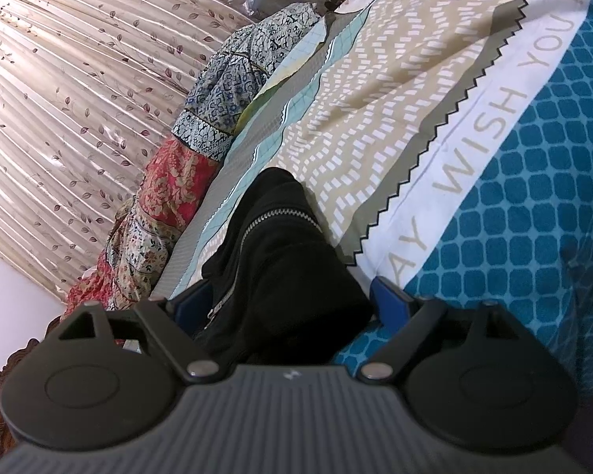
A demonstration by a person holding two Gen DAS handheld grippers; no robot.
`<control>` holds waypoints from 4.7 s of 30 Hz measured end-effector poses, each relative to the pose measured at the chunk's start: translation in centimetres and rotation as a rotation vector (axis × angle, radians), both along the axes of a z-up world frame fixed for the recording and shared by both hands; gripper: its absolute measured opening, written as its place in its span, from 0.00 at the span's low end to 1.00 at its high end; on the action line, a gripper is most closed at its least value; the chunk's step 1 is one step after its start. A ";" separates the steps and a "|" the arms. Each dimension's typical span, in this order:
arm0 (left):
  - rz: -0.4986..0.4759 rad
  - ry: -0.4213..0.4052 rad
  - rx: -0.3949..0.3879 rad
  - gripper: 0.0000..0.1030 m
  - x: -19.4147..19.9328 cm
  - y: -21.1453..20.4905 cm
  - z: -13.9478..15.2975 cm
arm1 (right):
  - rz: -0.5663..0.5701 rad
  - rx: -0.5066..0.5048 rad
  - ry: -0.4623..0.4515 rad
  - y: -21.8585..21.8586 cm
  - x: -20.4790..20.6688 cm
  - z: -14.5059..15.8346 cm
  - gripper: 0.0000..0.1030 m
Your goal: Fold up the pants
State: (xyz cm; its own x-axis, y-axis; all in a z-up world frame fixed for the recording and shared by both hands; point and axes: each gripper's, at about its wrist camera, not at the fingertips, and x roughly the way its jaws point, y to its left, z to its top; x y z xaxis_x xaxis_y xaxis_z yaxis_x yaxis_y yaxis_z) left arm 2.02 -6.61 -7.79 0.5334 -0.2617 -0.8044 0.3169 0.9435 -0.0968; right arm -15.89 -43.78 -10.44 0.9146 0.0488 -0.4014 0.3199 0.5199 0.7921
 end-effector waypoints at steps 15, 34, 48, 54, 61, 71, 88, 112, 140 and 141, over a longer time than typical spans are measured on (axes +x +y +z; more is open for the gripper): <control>-0.022 0.021 -0.052 1.00 0.1 1.6 0.1 | 0.009 0.009 -0.003 0.1 -0.1 0.0 0.86; -0.034 0.030 -0.028 1.00 0.3 1.0 0.0 | 0.012 0.036 -0.009 0.0 -0.4 -0.2 0.86; -0.037 0.019 -0.023 1.00 0.1 0.8 0.1 | 0.013 0.036 -0.008 0.0 -0.3 -0.2 0.86; -0.038 0.018 -0.023 1.00 0.1 0.9 0.1 | 0.012 0.036 -0.008 0.1 -0.4 -0.2 0.86; -0.038 0.018 -0.021 1.00 0.1 0.8 0.2 | 0.011 0.036 -0.008 0.2 -0.3 -0.2 0.86; -0.041 0.037 -0.007 1.00 0.5 0.8 0.6 | 0.021 0.031 0.006 0.2 -0.1 -0.1 0.86; -0.004 0.005 -0.039 0.93 -0.1 1.7 5.3 | 0.020 0.062 0.109 -0.1 0.2 -0.1 0.45; 0.011 0.090 -0.084 0.93 -0.6 2.0 4.6 | -0.021 -0.020 0.087 1.7 0.9 0.1 0.65; -0.357 0.164 -0.294 1.00 1.8 -12.1 10.2 | 0.256 -0.660 0.086 12.6 4.0 6.3 0.17; -0.371 0.171 -0.294 1.00 1.8 -12.9 10.1 | 0.265 -0.679 0.083 12.9 4.1 6.4 0.17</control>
